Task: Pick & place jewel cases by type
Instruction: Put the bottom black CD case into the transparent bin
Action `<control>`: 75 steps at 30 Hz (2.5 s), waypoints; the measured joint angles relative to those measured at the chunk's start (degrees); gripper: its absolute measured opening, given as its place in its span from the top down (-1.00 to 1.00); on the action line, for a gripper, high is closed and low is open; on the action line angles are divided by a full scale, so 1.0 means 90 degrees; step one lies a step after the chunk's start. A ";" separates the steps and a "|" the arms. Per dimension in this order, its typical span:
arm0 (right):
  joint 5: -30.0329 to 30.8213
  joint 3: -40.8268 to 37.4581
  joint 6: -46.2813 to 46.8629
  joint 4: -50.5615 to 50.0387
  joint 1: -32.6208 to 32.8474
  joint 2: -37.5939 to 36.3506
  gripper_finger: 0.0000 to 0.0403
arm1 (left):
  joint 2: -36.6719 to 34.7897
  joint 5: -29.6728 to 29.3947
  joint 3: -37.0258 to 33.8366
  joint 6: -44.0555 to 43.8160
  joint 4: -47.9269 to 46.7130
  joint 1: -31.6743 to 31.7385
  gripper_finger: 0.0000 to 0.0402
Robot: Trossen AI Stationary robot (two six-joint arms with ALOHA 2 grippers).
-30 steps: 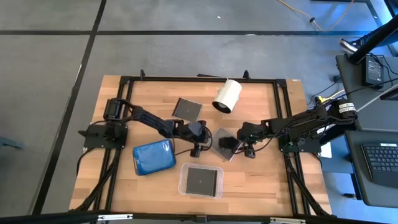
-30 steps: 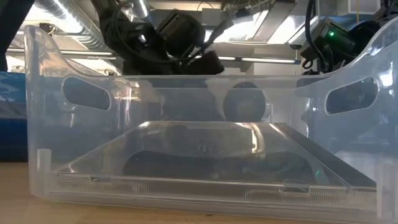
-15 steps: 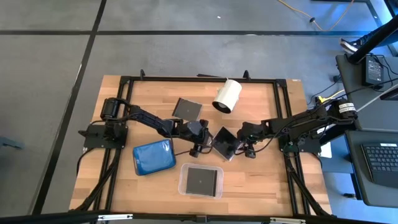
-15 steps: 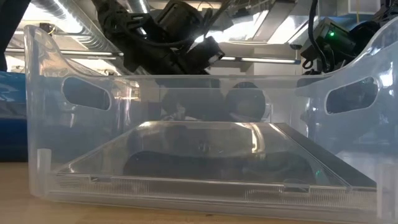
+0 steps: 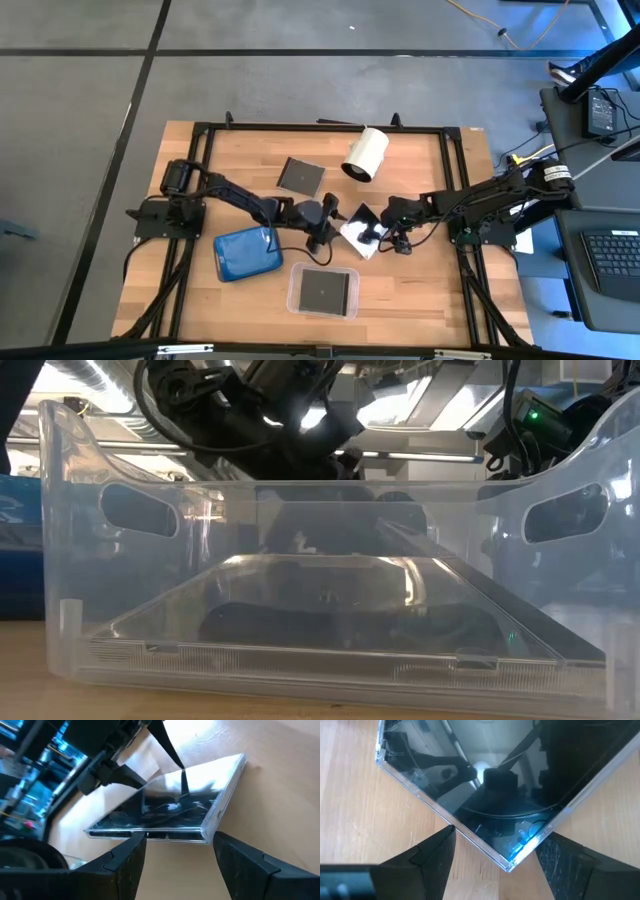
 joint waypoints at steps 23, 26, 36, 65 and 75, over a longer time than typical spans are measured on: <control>0.0012 0.0007 0.0005 0.0017 0.0000 0.0005 -0.33 | 0.0015 -0.0705 -0.0002 0.1866 0.0689 -0.0349 -0.06; 0.0012 0.0007 0.0013 0.0014 0.0000 0.0005 -0.33 | 0.0015 -0.0666 -0.0002 0.2092 0.0670 -0.0379 0.03; 0.0012 0.0005 0.0027 0.0060 0.0000 0.0002 -0.33 | 0.0015 -0.0662 -0.0007 0.2785 0.0669 -0.0372 0.38; -0.0634 0.0022 0.1198 -0.0204 -0.0015 -0.0042 -0.33 | 0.0015 -0.0755 -0.0007 0.3365 0.0336 -0.0370 0.55; -0.0692 0.0007 0.1180 0.0005 -0.0017 -0.0056 -0.33 | 0.0015 -0.0707 -0.0007 0.3475 0.0334 -0.0372 0.67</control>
